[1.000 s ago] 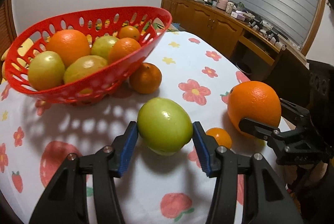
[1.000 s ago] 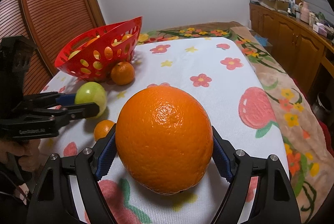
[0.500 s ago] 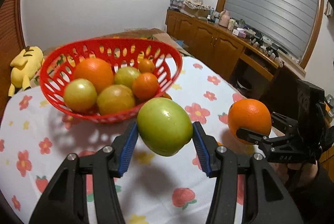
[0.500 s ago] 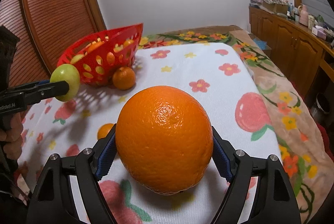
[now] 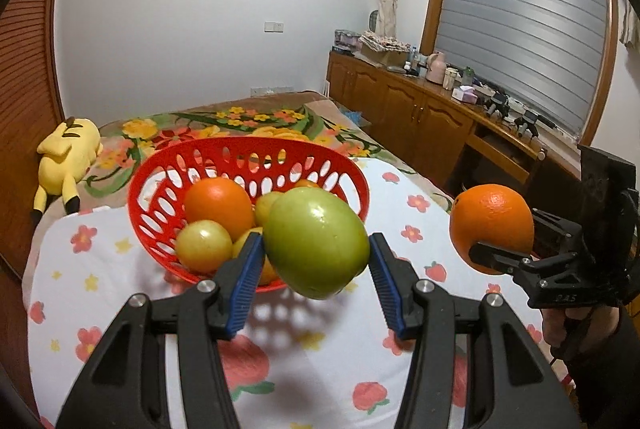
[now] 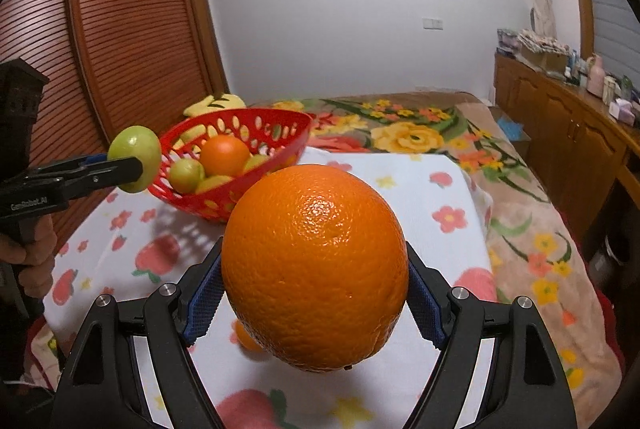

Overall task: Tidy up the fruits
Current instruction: 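Lift the green fruit and large orange and carry both over the basket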

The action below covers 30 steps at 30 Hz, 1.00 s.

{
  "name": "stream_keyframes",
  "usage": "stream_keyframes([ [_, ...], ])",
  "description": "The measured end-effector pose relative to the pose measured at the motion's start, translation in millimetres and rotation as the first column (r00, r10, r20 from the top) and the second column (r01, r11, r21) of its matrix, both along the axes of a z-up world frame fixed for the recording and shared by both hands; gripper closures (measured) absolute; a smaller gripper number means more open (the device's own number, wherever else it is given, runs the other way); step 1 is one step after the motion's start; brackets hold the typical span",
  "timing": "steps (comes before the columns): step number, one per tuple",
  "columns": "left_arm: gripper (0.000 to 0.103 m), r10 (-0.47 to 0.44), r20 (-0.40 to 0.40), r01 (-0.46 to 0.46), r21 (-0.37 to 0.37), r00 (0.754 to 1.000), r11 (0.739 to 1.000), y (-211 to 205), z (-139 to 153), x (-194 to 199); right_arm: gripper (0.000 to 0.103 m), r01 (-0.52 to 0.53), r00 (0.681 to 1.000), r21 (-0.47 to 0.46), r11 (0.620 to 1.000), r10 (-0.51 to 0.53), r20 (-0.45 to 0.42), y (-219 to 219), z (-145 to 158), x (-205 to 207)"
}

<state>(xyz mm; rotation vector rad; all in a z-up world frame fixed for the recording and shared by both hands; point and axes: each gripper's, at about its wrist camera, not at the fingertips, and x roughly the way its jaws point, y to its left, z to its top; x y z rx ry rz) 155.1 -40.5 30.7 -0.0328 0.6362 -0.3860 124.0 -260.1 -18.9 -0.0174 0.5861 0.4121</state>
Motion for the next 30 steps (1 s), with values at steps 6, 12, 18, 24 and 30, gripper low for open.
stream_keyframes([
  [6,0.051,0.019,0.012,-0.019,0.015,1.0,1.0,5.3,3.6,1.7,0.021,-0.038,0.999,-0.018,0.999,0.039,0.016,16.8,11.1,8.3],
  [12,0.051,0.032,-0.003,-0.032,0.023,0.999,0.999,13.6,-4.1,13.9,0.021,-0.073,0.997,-0.029,0.997,0.073,0.011,29.9,21.0,22.9],
  [18,0.051,0.042,-0.034,-0.042,0.018,0.999,0.999,21.9,-16.2,35.5,0.021,-0.105,0.994,-0.04,0.994,0.105,0.004,43.2,27.7,40.7],
  [24,0.051,0.057,-0.05,-0.056,0.009,0.997,0.998,33.3,-23.0,57.7,0.021,-0.143,0.99,-0.051,0.988,0.143,-0.012,59.8,30.2,65.7],
  [30,0.051,0.074,-0.059,-0.074,0.001,0.996,0.997,47.2,-25.3,74.7,0.021,-0.189,0.982,-0.083,0.979,0.186,-0.036,83.8,28.9,94.5],
])
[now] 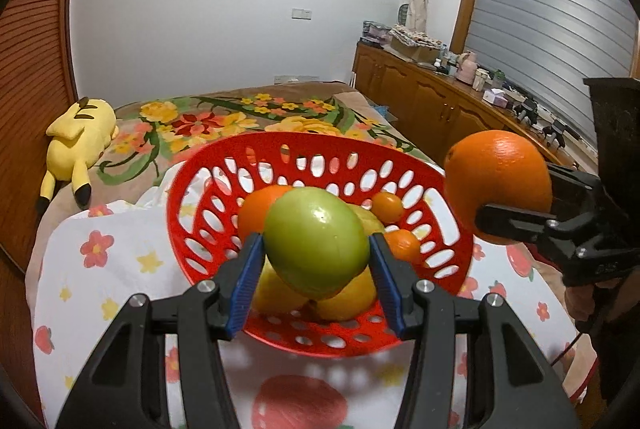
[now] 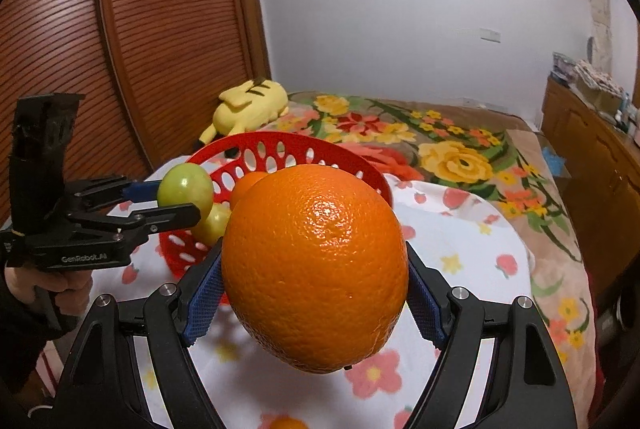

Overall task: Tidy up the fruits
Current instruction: 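Lift the green fruit and large orange and carry both over the basket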

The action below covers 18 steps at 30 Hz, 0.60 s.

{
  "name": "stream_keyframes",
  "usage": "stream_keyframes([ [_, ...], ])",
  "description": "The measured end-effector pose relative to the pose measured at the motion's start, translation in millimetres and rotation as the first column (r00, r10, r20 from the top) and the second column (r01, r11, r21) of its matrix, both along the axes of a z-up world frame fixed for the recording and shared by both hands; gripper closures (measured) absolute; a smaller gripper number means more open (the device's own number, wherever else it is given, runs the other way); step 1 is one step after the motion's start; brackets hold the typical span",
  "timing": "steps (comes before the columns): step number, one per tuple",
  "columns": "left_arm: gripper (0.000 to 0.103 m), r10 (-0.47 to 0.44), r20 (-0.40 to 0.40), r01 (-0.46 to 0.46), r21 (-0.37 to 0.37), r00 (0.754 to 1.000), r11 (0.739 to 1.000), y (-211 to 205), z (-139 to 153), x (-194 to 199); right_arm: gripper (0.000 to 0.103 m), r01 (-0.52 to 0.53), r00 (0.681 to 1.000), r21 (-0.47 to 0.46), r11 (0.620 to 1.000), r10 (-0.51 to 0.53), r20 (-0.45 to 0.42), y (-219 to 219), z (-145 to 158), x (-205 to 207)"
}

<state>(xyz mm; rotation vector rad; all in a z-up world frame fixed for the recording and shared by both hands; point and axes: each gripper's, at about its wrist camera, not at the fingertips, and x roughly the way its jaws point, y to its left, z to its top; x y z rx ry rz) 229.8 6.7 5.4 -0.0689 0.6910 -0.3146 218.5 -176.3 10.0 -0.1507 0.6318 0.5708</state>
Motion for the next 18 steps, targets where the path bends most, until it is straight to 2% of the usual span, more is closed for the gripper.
stream_keyframes([
  [9,0.051,0.018,-0.004,-0.018,-0.013,1.0,1.0,21.5,-3.5,21.6,0.021,-0.06,0.996,-0.054,0.997,0.057,-0.062,37.0,-13.6,50.1],
  [18,0.051,0.015,-0.01,-0.015,-0.009,1.0,1.0,27.1,-8.3,36.9,0.021,-0.074,0.993,-0.104,0.992,0.064,-0.096,54.8,-24.5,75.0],
])
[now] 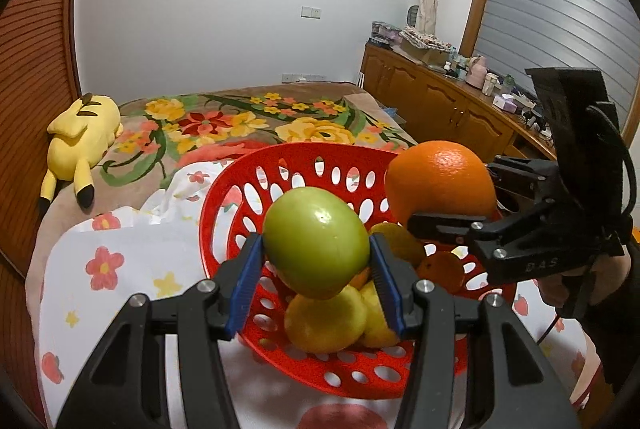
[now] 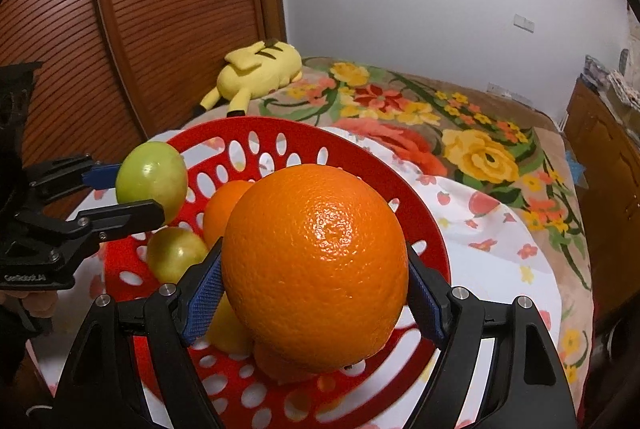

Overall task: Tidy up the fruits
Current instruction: 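Lower both fruits into the basket and open both tools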

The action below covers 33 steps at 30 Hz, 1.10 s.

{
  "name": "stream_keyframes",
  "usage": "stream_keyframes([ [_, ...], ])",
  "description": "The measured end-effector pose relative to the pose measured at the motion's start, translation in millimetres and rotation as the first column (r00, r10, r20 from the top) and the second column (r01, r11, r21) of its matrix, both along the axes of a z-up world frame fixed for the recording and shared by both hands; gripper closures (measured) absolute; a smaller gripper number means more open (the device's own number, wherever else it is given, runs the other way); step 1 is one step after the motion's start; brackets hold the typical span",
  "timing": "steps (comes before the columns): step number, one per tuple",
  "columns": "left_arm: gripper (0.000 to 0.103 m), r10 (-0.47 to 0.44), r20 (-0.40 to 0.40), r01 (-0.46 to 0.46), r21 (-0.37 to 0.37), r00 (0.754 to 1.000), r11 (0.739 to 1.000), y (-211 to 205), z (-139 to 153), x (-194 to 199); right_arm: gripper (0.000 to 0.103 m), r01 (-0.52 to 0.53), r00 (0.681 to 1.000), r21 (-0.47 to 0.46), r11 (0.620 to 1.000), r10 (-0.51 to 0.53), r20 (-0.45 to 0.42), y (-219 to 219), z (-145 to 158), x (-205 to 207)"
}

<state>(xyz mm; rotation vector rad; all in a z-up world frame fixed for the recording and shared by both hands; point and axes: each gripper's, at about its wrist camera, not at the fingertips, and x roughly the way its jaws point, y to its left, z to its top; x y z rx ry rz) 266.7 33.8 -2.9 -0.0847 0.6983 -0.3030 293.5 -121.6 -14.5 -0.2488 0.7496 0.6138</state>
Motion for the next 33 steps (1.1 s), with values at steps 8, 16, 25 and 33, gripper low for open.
stream_keyframes([
  [8,0.051,-0.003,-0.011,0.003,-0.007,1.0,1.0,1.6,-7.3,4.8,0.021,-0.011,1.0,-0.071,0.997,0.008,-0.03,14.1,-9.8,12.6],
  [16,0.051,-0.012,-0.011,0.012,-0.008,1.0,1.0,-0.2,-9.8,1.9,0.02,-0.014,0.999,-0.129,0.992,0.01,-0.036,23.8,-11.6,13.8],
  [25,0.051,-0.012,-0.008,0.012,-0.007,1.0,1.0,-1.4,-8.5,-1.5,0.02,0.004,1.0,-0.111,0.994,-0.007,-0.028,21.5,-9.5,18.0],
  [33,0.051,-0.029,-0.009,0.029,-0.006,1.0,1.0,-9.2,-4.5,-7.4,0.016,0.047,0.997,-0.051,0.998,-0.044,0.056,9.5,17.8,14.2],
])
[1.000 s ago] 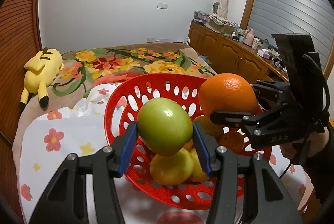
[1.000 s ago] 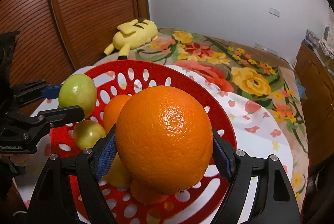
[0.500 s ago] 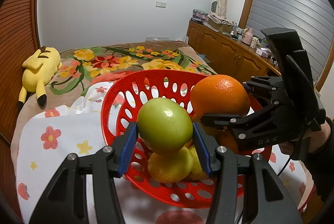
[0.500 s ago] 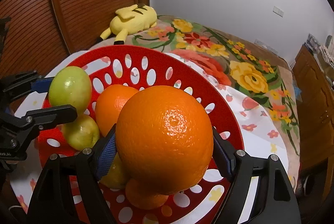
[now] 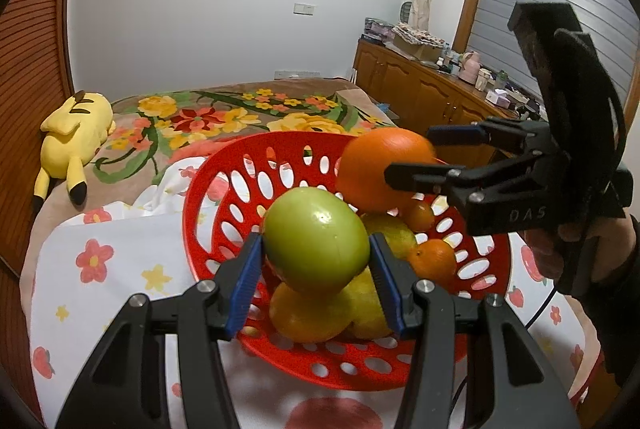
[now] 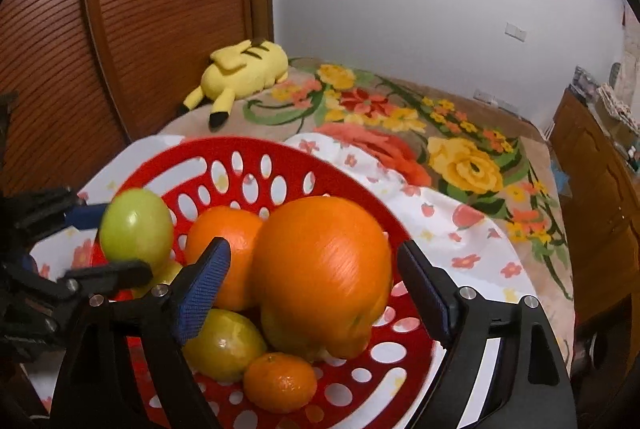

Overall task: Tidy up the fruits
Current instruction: 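Lower both fruits into the basket and open both tools, then move the right tool to a tangerine on the cloth and grasp it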

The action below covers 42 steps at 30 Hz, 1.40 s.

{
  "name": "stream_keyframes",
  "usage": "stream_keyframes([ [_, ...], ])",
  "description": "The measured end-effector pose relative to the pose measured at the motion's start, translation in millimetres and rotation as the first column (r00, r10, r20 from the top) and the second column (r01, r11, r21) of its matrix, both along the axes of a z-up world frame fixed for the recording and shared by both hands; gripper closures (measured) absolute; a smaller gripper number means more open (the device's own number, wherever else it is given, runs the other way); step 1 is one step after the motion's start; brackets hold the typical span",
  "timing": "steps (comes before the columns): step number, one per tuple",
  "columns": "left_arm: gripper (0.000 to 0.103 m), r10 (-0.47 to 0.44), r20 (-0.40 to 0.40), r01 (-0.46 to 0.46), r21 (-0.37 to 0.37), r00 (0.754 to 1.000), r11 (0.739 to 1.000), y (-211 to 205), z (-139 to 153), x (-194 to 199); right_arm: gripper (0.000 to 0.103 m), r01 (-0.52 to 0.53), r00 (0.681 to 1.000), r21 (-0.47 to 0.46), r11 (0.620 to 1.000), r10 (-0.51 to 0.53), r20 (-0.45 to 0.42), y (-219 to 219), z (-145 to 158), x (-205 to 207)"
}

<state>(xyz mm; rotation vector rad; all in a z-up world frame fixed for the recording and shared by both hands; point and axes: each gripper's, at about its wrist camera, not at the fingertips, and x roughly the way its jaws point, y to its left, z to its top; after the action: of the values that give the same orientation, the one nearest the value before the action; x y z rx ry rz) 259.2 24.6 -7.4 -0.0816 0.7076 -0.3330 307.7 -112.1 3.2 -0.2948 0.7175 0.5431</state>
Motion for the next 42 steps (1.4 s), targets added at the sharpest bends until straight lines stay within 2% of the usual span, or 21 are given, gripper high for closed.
stream_keyframes([
  [15,0.051,-0.045,-0.025,0.046,0.026,0.999,0.999,-36.7,-4.6,-4.2,0.016,0.04,0.998,0.034,0.999,-0.041,0.043,-42.1,5.7,-52.5],
  [23,0.051,-0.044,-0.048,0.046,0.039,0.998,0.998,-48.6,-9.8,-3.4,0.016,0.074,0.996,0.069,0.995,-0.076,0.036,-68.4,0.6,-73.8],
  [26,0.042,-0.037,-0.033,0.038,0.043,0.999,0.998,-51.5,-7.5,-5.3,0.016,0.083,0.996,0.085,0.993,-0.086,0.03,-77.0,-3.0,-81.2],
  [29,0.042,-0.029,-0.031,0.031,0.046,0.999,0.998,-51.8,-6.6,-7.3,0.016,0.09,0.995,0.096,0.991,-0.093,0.023,-84.4,-6.9,-89.5],
  [42,0.039,-0.029,0.002,0.028,0.064,1.0,0.998,-58.4,1.7,-52.5,0.016,0.136,0.991,0.157,0.978,-0.136,-0.012,-108.0,-27.6,-130.2],
])
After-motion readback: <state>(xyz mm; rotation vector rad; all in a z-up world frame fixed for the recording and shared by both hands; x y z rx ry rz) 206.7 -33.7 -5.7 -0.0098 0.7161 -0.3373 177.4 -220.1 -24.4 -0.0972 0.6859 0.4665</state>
